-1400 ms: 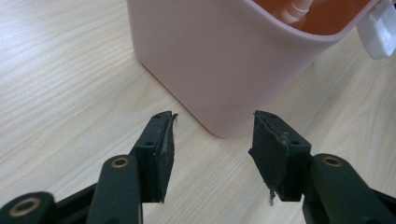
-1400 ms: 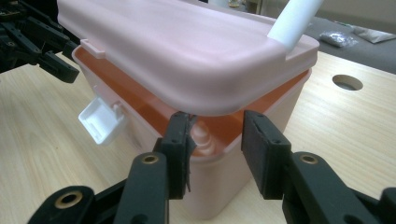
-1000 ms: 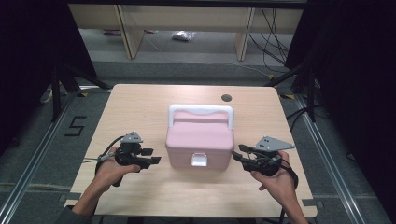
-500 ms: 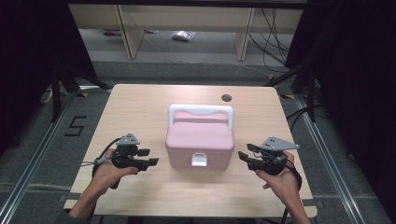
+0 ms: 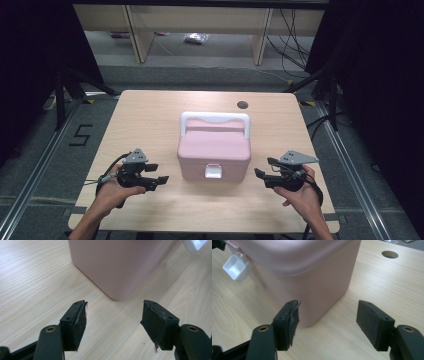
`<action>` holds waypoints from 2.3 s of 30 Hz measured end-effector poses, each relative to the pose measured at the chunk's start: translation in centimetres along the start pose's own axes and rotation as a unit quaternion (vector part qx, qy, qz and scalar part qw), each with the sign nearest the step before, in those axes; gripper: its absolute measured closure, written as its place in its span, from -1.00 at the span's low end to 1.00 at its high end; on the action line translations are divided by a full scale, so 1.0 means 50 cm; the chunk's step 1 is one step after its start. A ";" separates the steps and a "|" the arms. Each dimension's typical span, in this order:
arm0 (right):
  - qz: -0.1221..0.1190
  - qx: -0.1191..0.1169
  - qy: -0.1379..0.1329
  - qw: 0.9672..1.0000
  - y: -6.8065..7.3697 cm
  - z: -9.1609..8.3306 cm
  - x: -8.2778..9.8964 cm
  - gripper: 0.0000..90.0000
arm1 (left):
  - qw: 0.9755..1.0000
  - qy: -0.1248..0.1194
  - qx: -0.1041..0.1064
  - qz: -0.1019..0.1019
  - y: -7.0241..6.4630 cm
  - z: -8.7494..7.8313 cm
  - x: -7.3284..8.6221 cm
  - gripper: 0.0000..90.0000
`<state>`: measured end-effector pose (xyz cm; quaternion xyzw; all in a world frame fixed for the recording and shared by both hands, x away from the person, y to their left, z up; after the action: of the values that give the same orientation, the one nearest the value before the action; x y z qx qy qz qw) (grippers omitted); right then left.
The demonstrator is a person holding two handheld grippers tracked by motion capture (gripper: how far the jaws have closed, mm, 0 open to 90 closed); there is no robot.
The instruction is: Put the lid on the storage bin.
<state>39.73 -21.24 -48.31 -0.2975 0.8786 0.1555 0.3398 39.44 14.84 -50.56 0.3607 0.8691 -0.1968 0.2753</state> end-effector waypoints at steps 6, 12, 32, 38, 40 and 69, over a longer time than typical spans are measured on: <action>-0.003 -0.002 0.009 1.000 -0.001 0.007 0.025 -0.25 | 1.000 -0.010 -0.001 0.000 -0.011 0.003 0.008 -0.27; -0.007 -0.002 0.001 1.000 -0.002 0.007 0.041 -0.28 | 1.000 -0.001 -0.008 0.009 -0.011 0.002 0.023 -0.33; 0.003 -0.010 0.033 0.999 0.014 0.013 0.113 -0.52 | 0.999 -0.012 -0.052 -0.002 -0.026 0.010 0.077 -0.66; -0.022 -0.003 0.041 0.999 0.019 0.017 0.125 -0.51 | 0.998 -0.004 -0.058 0.006 -0.035 0.010 0.098 -0.66; -0.021 0.000 0.047 0.999 0.024 0.017 0.132 -0.51 | 0.998 0.002 -0.063 0.008 -0.036 0.010 0.105 -0.66; -0.043 0.010 0.080 0.996 0.038 0.016 0.183 -0.56 | 0.997 0.019 -0.072 0.020 -0.040 0.017 0.124 -0.65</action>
<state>33.53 -23.21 -55.03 -0.3432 0.8908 0.1078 0.2775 34.62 16.29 -54.78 0.3610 0.8787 -0.1211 0.2879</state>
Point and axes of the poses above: each handheld gripper's, and its own axes: z roughly forward along the jaws, x roughly out of its underside, y roughly to its left, the point moved 8 cm from there along z, roughly forward along the jaws, and after that the axes turned 11 degrees about y, right-handed, at the moved point
